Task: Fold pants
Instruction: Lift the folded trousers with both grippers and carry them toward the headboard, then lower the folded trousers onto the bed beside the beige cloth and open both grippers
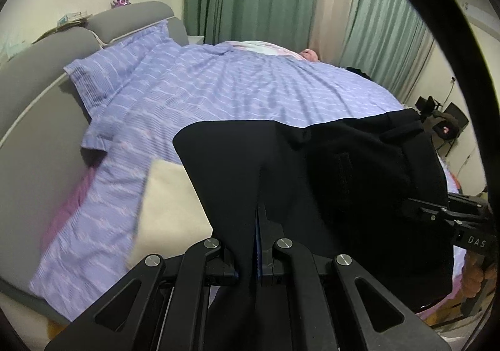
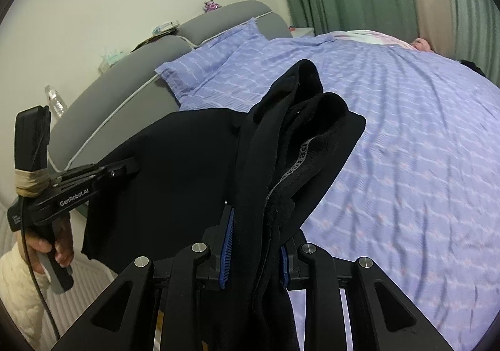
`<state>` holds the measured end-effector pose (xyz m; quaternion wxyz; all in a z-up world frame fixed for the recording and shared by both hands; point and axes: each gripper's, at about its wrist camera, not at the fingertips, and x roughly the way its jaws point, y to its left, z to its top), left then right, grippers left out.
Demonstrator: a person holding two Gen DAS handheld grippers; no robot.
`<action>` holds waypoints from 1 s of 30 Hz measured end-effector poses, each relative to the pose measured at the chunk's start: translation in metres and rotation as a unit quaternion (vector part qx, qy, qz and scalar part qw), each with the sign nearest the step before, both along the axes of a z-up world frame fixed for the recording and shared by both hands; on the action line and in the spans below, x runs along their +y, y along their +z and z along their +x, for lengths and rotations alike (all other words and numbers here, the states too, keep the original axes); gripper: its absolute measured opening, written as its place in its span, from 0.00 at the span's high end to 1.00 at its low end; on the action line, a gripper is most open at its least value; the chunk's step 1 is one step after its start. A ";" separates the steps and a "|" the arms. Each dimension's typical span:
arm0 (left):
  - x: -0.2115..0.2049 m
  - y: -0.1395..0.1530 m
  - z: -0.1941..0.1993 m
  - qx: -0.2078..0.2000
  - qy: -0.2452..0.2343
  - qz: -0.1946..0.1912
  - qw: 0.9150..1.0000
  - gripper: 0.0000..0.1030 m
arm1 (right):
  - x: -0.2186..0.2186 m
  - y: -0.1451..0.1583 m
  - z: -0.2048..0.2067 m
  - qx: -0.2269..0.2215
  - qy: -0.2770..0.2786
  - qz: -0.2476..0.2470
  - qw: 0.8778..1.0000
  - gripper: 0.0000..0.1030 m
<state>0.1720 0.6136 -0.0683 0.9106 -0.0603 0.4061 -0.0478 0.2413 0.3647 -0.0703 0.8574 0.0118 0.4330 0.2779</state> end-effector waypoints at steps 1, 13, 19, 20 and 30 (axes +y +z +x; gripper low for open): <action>0.010 -0.003 0.010 0.002 0.000 -0.001 1.000 0.92 | 0.008 -0.003 0.011 0.002 0.003 -0.002 1.000 0.76; 0.078 -0.074 0.122 0.052 -0.016 0.062 0.997 0.92 | 0.082 -0.080 0.110 0.050 0.021 -0.025 0.998 0.76; 0.089 -0.138 0.162 0.087 -0.018 0.090 0.992 0.91 | 0.102 -0.135 0.149 0.071 0.008 -0.049 0.996 0.76; 0.093 -0.149 0.166 0.096 -0.017 0.092 0.991 0.91 | 0.106 -0.144 0.155 0.076 0.006 -0.056 0.995 0.76; 0.116 -0.212 0.154 0.145 0.024 0.138 0.979 0.54 | 0.095 -0.204 0.176 0.145 -0.045 -0.113 0.982 0.47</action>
